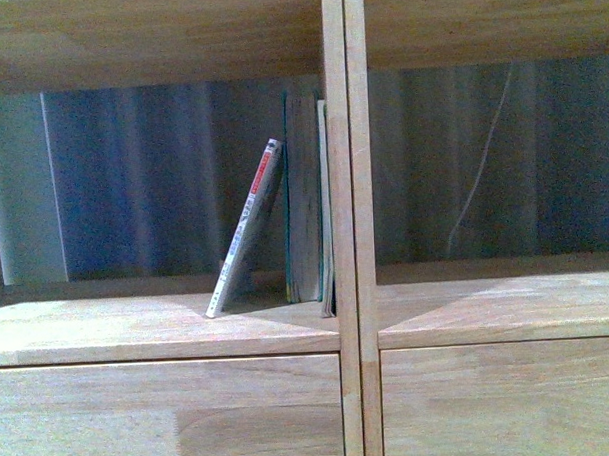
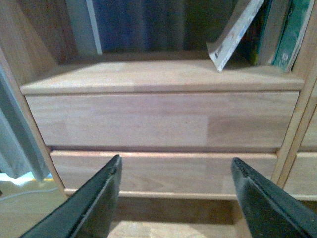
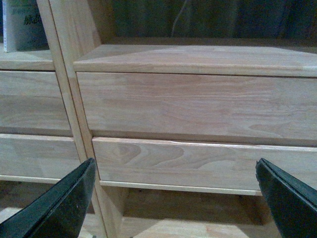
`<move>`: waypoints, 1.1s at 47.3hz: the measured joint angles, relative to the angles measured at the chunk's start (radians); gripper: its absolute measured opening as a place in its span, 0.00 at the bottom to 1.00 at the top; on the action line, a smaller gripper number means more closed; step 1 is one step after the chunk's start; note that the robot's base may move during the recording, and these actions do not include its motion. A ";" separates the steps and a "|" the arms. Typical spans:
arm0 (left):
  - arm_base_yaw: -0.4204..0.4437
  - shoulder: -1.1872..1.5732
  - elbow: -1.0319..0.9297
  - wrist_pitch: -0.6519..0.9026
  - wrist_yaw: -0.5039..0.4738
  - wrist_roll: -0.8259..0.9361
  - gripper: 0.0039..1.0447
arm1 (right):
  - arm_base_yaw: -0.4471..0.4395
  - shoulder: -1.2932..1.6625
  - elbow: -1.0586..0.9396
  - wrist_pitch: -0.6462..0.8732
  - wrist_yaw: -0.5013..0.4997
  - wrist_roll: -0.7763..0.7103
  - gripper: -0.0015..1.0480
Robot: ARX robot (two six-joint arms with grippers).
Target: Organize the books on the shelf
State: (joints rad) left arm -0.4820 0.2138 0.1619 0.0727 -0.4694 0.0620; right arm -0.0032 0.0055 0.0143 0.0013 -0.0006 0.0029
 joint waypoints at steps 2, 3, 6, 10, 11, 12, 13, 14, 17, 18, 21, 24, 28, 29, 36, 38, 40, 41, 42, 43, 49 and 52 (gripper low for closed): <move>0.035 -0.047 -0.070 0.009 0.033 -0.022 0.55 | 0.000 0.000 0.000 0.000 0.000 0.000 0.93; 0.045 -0.064 -0.094 0.017 0.047 -0.027 0.51 | 0.000 0.000 0.000 0.000 0.000 0.000 0.93; 0.087 -0.113 -0.149 0.009 0.095 -0.040 0.41 | 0.000 0.000 0.000 0.000 0.000 0.000 0.93; 0.140 -0.138 -0.150 -0.010 0.149 -0.049 0.29 | 0.000 0.000 0.000 0.000 -0.002 0.000 0.93; 0.155 -0.147 -0.150 -0.015 0.159 -0.050 0.26 | 0.000 0.000 0.000 0.000 -0.001 0.000 0.93; 0.170 -0.155 -0.150 -0.019 0.172 -0.051 0.22 | 0.000 0.000 0.000 0.000 -0.001 0.000 0.93; 0.190 -0.163 -0.150 -0.025 0.192 -0.053 0.17 | 0.000 0.000 0.000 0.000 0.000 0.000 0.93; 0.203 -0.167 -0.150 -0.030 0.203 -0.053 0.14 | 0.000 0.000 0.000 0.000 0.000 0.000 0.93; 0.254 -0.180 -0.150 -0.044 0.256 -0.057 0.03 | 0.000 0.000 0.000 0.000 0.000 0.000 0.93; 0.265 -0.182 -0.150 -0.047 0.264 -0.057 0.03 | 0.000 0.000 0.000 0.000 0.000 0.000 0.93; 0.298 -0.190 -0.150 -0.054 0.296 -0.057 0.02 | 0.000 0.000 0.000 0.000 0.000 0.000 0.93; 0.328 -0.196 -0.150 -0.060 0.337 -0.057 0.02 | 0.000 0.000 0.000 0.000 0.000 0.000 0.93; 0.436 -0.206 -0.150 -0.070 0.448 -0.058 0.02 | 0.000 0.000 0.000 0.000 -0.001 0.000 0.93; 0.445 -0.206 -0.150 -0.071 0.449 -0.058 0.02 | 0.000 0.000 0.000 0.000 0.000 0.000 0.93; 0.475 -0.208 -0.150 -0.072 0.466 -0.058 0.02 | 0.000 0.000 0.000 0.000 0.000 0.000 0.93; 0.475 -0.208 -0.150 -0.072 0.466 -0.059 0.02 | 0.000 0.000 0.000 0.000 0.000 0.000 0.93; 0.476 -0.208 -0.150 -0.072 0.467 -0.059 0.02 | 0.000 0.000 0.000 0.000 0.000 0.000 0.93; 0.476 -0.208 -0.150 -0.072 0.467 -0.059 0.02 | 0.000 0.000 0.000 0.000 0.000 0.000 0.93; 0.476 -0.208 -0.150 -0.072 0.467 -0.059 0.02 | 0.000 0.000 0.000 0.000 0.000 0.000 0.93; 0.476 -0.208 -0.150 -0.072 0.467 -0.059 0.02 | 0.000 0.000 0.000 0.000 0.000 0.000 0.93; 0.476 -0.208 -0.150 -0.072 0.467 -0.060 0.12 | 0.000 0.000 0.000 0.000 0.000 0.000 0.93; 0.476 -0.208 -0.150 -0.072 0.467 -0.060 0.26 | 0.000 0.000 0.000 0.000 0.000 0.000 0.93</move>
State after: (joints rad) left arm -0.0059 0.0063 0.0120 0.0006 -0.0029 0.0021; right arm -0.0032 0.0055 0.0143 0.0013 -0.0010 0.0029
